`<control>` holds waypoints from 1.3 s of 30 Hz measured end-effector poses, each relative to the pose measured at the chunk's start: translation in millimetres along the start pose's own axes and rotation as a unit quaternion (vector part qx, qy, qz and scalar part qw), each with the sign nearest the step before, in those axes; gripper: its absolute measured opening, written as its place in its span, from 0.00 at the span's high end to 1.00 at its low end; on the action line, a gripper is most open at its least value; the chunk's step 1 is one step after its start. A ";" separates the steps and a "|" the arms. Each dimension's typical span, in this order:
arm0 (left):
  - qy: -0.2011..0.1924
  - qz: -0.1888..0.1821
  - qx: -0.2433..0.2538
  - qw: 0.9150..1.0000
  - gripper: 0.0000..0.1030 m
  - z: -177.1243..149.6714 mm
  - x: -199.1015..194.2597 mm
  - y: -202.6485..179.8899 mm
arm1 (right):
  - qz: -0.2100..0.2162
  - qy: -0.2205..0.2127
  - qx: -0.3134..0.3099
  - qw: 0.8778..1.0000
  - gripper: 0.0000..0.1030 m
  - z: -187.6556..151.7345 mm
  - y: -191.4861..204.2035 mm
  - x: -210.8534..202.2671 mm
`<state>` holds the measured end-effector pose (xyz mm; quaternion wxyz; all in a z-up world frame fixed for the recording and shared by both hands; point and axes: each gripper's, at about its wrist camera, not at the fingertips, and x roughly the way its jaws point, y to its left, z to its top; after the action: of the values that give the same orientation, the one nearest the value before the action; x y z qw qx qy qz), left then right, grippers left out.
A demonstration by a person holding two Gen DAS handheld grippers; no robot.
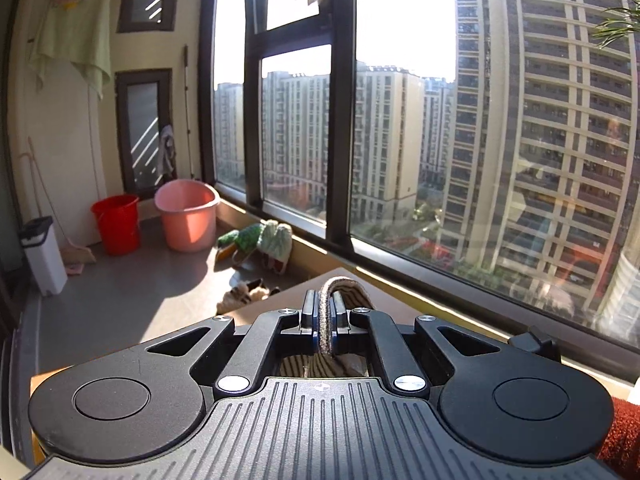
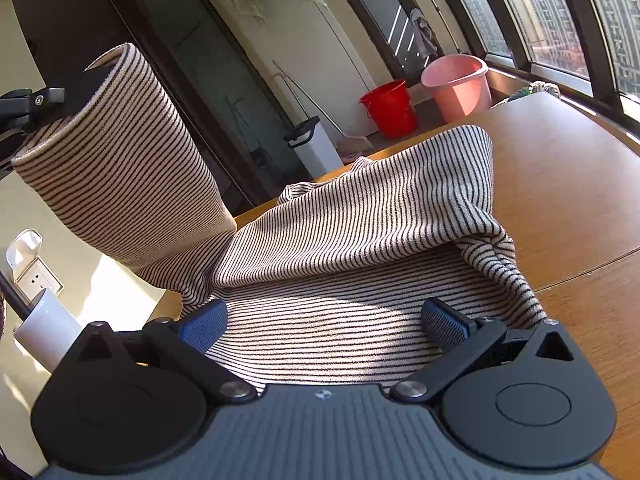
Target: Fold clothes
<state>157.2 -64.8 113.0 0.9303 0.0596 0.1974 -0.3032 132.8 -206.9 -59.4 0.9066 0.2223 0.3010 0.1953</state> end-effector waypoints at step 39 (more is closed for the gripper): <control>0.069 -0.013 -0.245 0.967 0.14 -144.3 10.5 66.1 | -0.010 0.009 -0.016 1.000 0.00 -1.8 12.2 2.5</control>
<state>156.0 16.3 -23.9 0.8967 -0.1523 0.3303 -0.2524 130.8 -195.1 -55.5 0.9094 0.2025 0.3080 0.1927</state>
